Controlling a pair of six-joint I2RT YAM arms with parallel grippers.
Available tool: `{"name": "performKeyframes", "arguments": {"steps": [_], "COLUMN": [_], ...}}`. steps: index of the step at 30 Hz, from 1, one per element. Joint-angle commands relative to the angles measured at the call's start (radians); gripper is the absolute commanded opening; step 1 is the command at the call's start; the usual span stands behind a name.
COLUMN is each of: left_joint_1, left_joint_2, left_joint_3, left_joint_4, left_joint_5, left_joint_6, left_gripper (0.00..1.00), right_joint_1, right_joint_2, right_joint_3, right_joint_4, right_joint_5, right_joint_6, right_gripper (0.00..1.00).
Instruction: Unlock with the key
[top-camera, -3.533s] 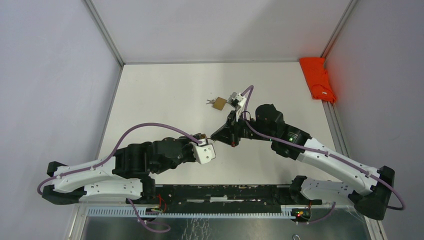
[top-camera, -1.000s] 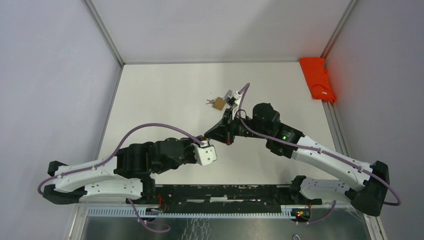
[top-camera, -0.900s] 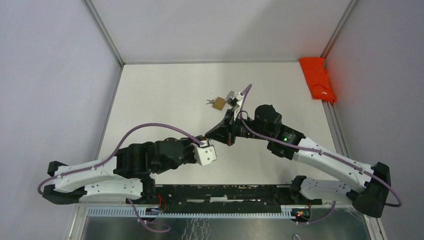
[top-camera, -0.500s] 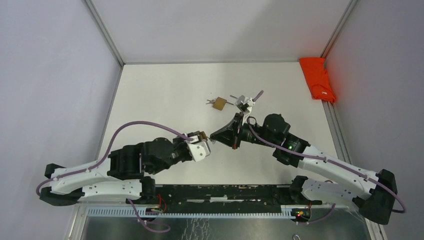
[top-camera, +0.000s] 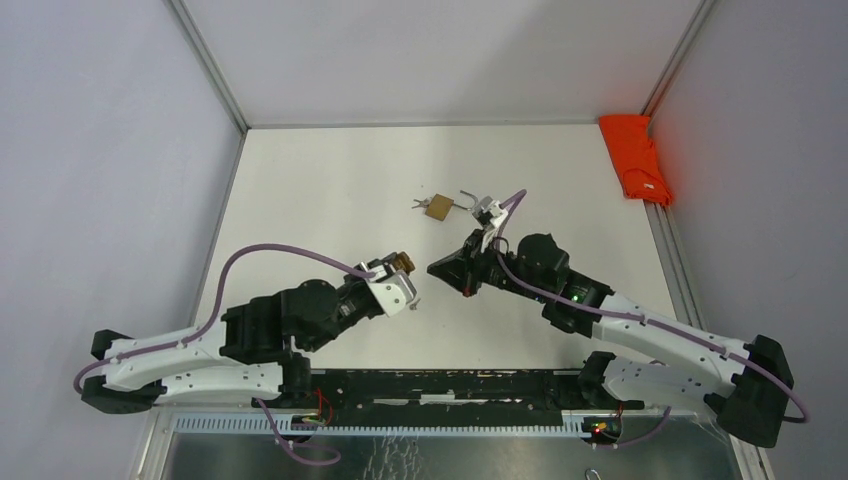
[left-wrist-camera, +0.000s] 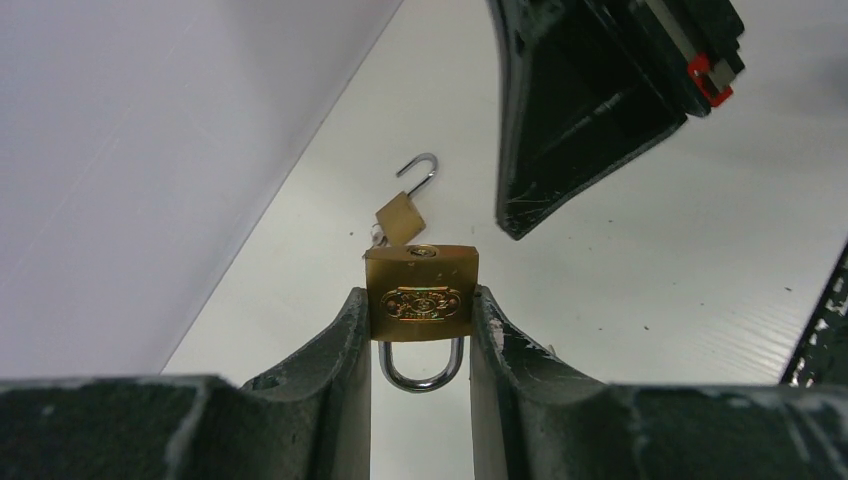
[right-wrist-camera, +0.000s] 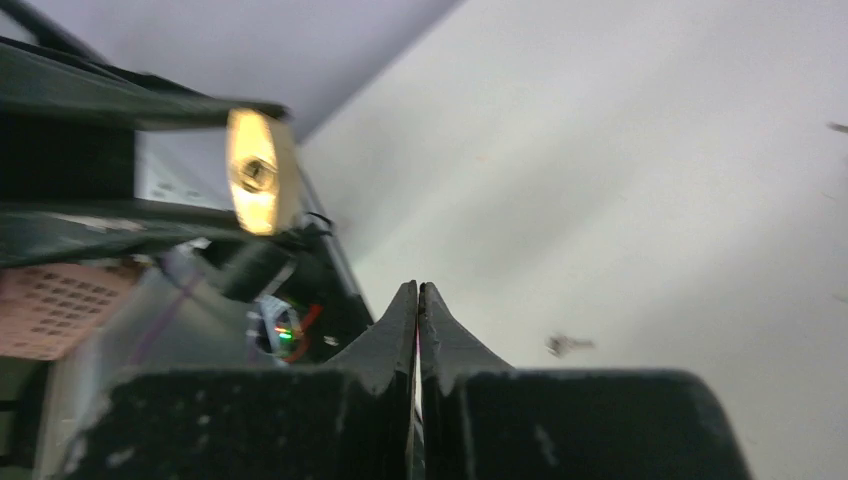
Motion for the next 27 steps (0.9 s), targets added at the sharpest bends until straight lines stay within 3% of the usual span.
{"name": "performKeyframes", "arguments": {"steps": [1, 5, 6, 10, 15, 27], "left_joint_1": [-0.006, -0.006, -0.005, -0.006, -0.005, -0.006], "left_joint_2": [-0.035, -0.101, -0.116, -0.156, -0.221, -0.334], "left_joint_3": [-0.019, -0.05, -0.052, -0.056, -0.089, -0.12], "left_joint_4": [0.152, 0.239, 0.256, 0.294, 0.298, 0.231], "left_joint_5": [-0.152, -0.285, -0.314, -0.407, -0.463, -0.474], "left_joint_6": [-0.081, -0.121, -0.128, -0.144, -0.187, -0.213], "left_gripper": [0.02, 0.02, 0.02, 0.02, 0.02, 0.02], "right_joint_1": [0.005, 0.004, 0.004, 0.006, 0.042, 0.135], "right_joint_2": [0.046, 0.13, 0.165, 0.356, 0.584, 0.803], "right_joint_3": [0.055, -0.004, -0.022, 0.033, 0.221, 0.469], "right_joint_4": [-0.24, -0.3, -0.287, -0.303, -0.411, -0.522], "right_joint_5": [0.162, 0.209, 0.195, 0.108, 0.174, 0.236], "right_joint_6": [-0.114, -0.137, -0.137, -0.185, -0.275, -0.345], "right_gripper": [0.12, 0.43, 0.46, 0.48, 0.44, 0.43]}}
